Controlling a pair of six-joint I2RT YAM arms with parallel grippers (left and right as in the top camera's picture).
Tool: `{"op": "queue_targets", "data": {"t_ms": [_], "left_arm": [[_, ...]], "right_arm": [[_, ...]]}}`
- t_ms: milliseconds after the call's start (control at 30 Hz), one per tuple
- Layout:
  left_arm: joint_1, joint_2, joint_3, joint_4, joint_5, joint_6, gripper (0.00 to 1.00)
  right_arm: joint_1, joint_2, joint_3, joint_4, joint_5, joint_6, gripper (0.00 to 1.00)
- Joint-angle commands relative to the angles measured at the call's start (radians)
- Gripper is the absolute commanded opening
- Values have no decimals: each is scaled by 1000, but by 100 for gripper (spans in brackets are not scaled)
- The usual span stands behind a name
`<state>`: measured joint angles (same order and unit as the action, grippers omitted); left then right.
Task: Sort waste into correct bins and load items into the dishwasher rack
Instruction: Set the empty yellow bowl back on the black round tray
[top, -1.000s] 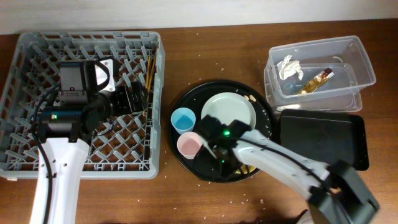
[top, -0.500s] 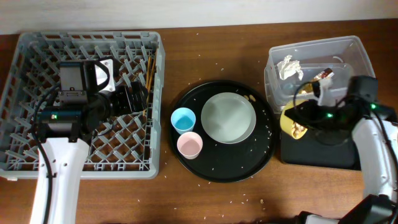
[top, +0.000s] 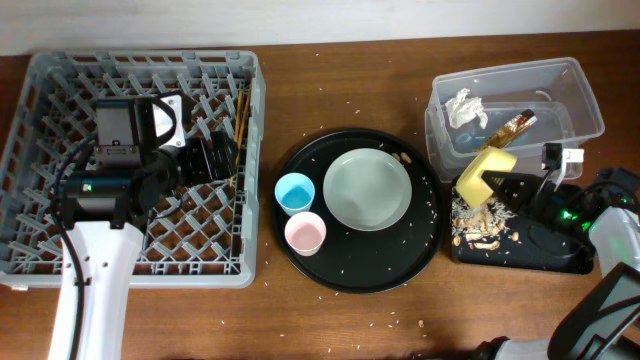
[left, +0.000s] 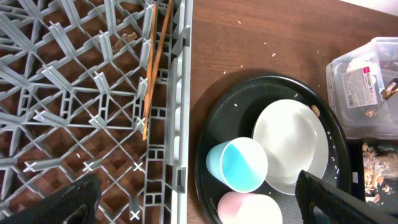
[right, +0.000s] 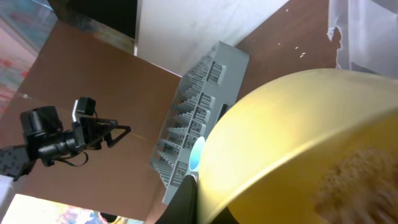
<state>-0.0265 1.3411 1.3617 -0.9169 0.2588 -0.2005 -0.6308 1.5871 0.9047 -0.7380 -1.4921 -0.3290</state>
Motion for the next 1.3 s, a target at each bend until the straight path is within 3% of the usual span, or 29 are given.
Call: {"op": "queue_targets", "data": {"t_ms": [0,100,133,167,200,233,267,300,333,367,400,433,533,633,767,867,967,1000,1033,1067,1100,1267], "left_arm": [[3,2,16,2,14,15,99],[3,2,16,2,14,16,99],[3,2,16,2,13,16,99],[3,2,16,2,13,16,99],[3,2,16,2,14,15,99],[3,2,16,2,14,15,99],[3,2,16,2,14,16,99],[3,2,16,2,14,15,99],[3,2,16,2,14,16,99],[3,2,16,2,14,16,99],[3,2,16,2,14,16,99],[3,2,16,2,14,15,99],[3,2,16,2,14,15,99],[3,2,16,2,13,16,99],[3,2,16,2,13,15,99],[3,2,16,2,14,15,99],[3,2,16,2,14,16,99],[3,2,16,2,14,15,99],[3,2,16,2,14,15,99],[3,2,16,2,14,16,99],[3,2,16,2,14,15,99],[3,2,16,2,13,16,99]], "right_arm": [[-5,9,-3,-21,-16,10,4],[-7,14,-3,-25,-15,71,4],[-1,11,-3,-61,-58,9,4],[2,16,-3,-30,58,4,4],[0,27,-3,-14,86,128,4],[18,27,-5,-58,-56,-3,4],[23,29,-5,-19,56,22,4],[21,37,-5,10,153,210,4],[26,34,-6,-32,-25,124,4],[37,24,0,-28,74,80,4],[36,25,2,0,251,288,4],[41,4,7,-49,127,227,4],[121,-121,92,-177,335,225,4],[325,-238,169,-263,735,333,4],[834,-218,149,-283,1182,560,5],[1057,-92,126,-280,1235,582,4],[1171,51,126,-262,1235,582,5],[1186,83,127,-249,1231,582,8],[1188,90,136,-249,1232,581,28],[1187,83,150,-250,1243,576,40],[1187,55,185,-250,1258,570,45],[1187,-94,294,-273,1279,557,50]]}}
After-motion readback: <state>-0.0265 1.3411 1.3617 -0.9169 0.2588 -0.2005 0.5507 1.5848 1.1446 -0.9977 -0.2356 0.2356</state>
